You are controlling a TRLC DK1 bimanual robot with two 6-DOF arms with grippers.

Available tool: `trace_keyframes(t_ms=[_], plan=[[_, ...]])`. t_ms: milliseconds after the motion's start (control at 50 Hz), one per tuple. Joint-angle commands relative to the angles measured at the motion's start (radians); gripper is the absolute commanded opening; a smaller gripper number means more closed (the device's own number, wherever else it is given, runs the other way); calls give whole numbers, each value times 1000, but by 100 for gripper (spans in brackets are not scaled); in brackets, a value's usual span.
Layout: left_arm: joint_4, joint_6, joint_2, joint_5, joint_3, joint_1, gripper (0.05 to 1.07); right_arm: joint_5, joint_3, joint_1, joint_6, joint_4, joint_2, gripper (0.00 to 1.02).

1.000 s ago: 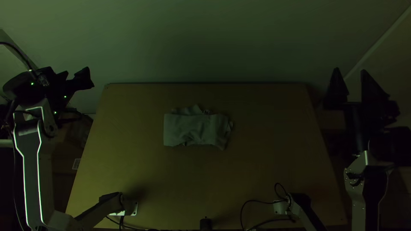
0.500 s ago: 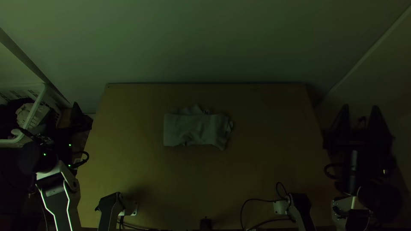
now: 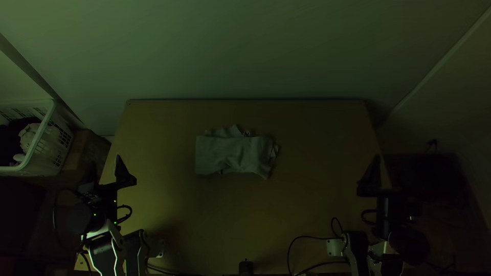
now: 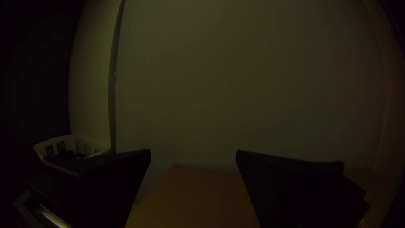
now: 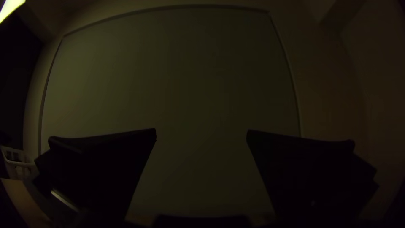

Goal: Fold the t-shirt

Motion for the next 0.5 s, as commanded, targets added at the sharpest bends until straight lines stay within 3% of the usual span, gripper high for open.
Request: trace_keyframes(t_ms=[0,140,480], plan=[[25,26,-51,1,-73,-26,103,3,-103,1,-6,27,-57,98],[35,32,-112,1,-165,-85,103,11,-205,-7,46,19,-72,98],[36,66,-170,-1,-303,-131,103,12,-358,-35,58,-70,-72,98]])
